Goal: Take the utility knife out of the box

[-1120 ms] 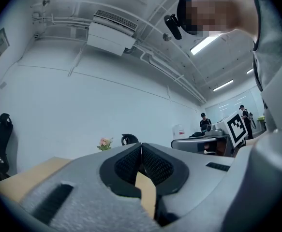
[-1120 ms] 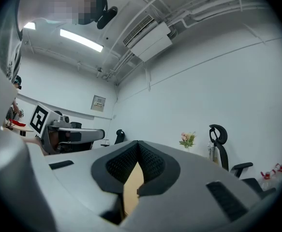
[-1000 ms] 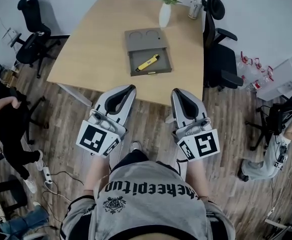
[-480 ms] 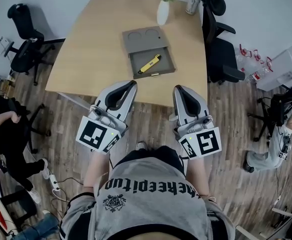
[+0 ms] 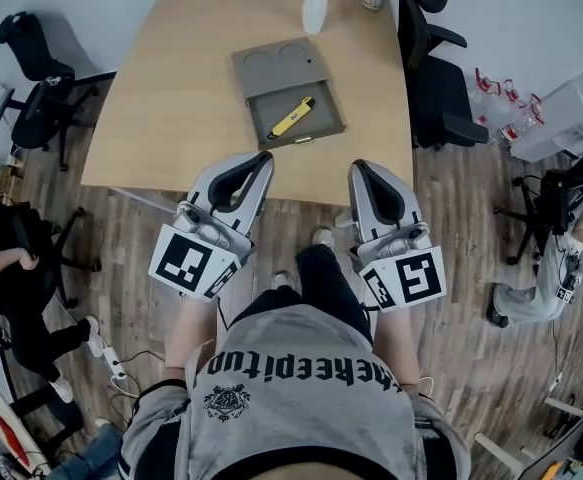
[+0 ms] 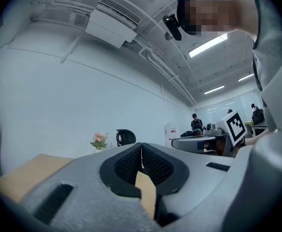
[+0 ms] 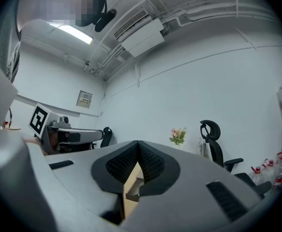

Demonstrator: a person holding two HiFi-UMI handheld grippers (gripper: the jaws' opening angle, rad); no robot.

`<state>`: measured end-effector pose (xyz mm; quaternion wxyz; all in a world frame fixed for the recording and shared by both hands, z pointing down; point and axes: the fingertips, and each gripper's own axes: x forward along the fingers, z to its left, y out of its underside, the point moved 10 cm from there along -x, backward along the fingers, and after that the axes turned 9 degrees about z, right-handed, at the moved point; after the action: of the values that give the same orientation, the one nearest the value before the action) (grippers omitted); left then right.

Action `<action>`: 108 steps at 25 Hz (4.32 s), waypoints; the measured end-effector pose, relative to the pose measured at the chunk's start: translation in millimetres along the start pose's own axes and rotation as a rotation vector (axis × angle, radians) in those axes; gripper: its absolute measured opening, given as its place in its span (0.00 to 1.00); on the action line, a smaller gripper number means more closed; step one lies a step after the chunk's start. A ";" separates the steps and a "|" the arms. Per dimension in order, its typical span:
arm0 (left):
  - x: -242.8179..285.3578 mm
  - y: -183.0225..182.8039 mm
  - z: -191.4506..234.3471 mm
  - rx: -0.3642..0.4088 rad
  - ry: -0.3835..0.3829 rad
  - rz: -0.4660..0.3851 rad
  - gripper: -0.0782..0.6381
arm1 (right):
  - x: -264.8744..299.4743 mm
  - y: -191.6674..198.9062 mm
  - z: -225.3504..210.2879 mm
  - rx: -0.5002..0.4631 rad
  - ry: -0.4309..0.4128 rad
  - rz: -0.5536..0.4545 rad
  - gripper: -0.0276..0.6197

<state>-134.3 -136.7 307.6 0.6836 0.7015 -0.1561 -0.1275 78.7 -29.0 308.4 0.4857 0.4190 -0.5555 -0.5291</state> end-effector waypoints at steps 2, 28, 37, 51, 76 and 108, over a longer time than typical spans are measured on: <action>5.1 -1.0 2.6 0.002 -0.007 0.003 0.13 | 6.2 -1.9 -5.1 -0.006 -0.012 -0.002 0.05; 130.1 1.3 44.3 -0.024 -0.152 0.051 0.13 | 113.6 -4.6 -135.4 0.003 -0.195 0.017 0.05; 163.1 15.9 53.8 -0.034 -0.204 0.131 0.13 | 144.4 2.5 -167.2 0.016 -0.267 0.035 0.05; 203.8 49.3 70.3 -0.014 -0.227 0.347 0.13 | 185.2 34.3 -194.9 0.028 -0.377 0.120 0.05; 250.9 170.7 100.6 -0.107 -0.162 0.852 0.27 | 222.3 92.1 -216.5 0.081 -0.421 0.275 0.05; 271.5 239.4 104.7 -0.145 -0.112 1.130 0.33 | 229.6 106.0 -225.9 0.105 -0.422 0.319 0.05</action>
<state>63.3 -343.7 552.7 0.6828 0.4523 -0.5337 0.2106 265.2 -285.3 428.8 0.4140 0.2312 -0.7301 -0.4920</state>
